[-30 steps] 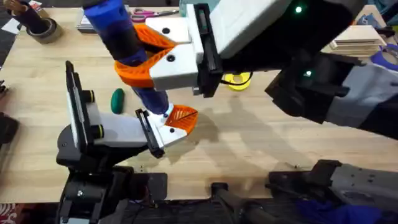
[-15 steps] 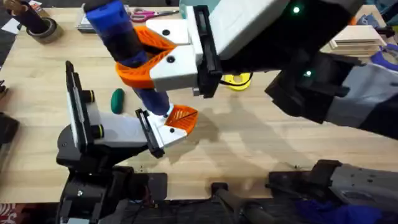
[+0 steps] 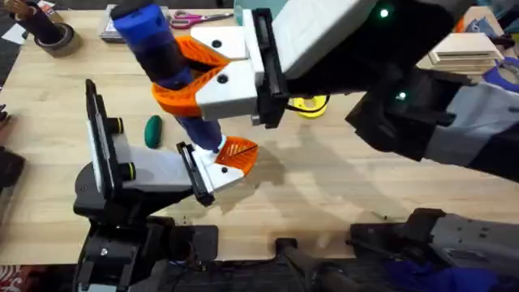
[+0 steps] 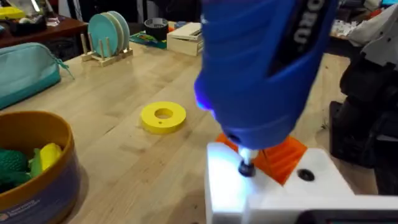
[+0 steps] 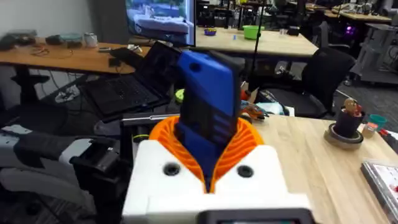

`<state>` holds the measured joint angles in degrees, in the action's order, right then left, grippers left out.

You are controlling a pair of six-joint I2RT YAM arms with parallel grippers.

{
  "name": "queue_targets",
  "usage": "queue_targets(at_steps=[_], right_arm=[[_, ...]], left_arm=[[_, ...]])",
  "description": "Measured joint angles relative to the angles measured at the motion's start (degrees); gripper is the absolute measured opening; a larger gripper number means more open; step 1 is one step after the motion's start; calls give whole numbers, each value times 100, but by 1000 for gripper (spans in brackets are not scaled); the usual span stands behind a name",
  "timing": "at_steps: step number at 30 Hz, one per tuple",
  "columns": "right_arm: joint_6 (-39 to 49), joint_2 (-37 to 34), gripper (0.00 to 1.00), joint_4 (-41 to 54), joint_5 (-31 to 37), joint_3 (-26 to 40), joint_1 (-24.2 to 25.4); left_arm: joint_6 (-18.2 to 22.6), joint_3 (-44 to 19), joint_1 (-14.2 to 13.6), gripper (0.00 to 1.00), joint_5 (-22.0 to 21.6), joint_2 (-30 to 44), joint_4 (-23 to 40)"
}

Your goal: Pick up the gripper from the table and insert it into the empty holder that is missing its gripper. Then pick up a screw, insert it into the mounting hole, and use the screwdriver to tighten it. Finally, clean up the table by picking up the vegetable and placing it into the bucket.

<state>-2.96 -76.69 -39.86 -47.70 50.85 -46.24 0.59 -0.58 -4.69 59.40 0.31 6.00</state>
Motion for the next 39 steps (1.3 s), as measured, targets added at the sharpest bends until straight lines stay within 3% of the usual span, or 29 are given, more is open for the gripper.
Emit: queue_targets(at_steps=[39], right_arm=[[133, 0, 25, 162, -64, 0, 0]], left_arm=[[-7, 0, 0, 14, 68, -1, 9]])
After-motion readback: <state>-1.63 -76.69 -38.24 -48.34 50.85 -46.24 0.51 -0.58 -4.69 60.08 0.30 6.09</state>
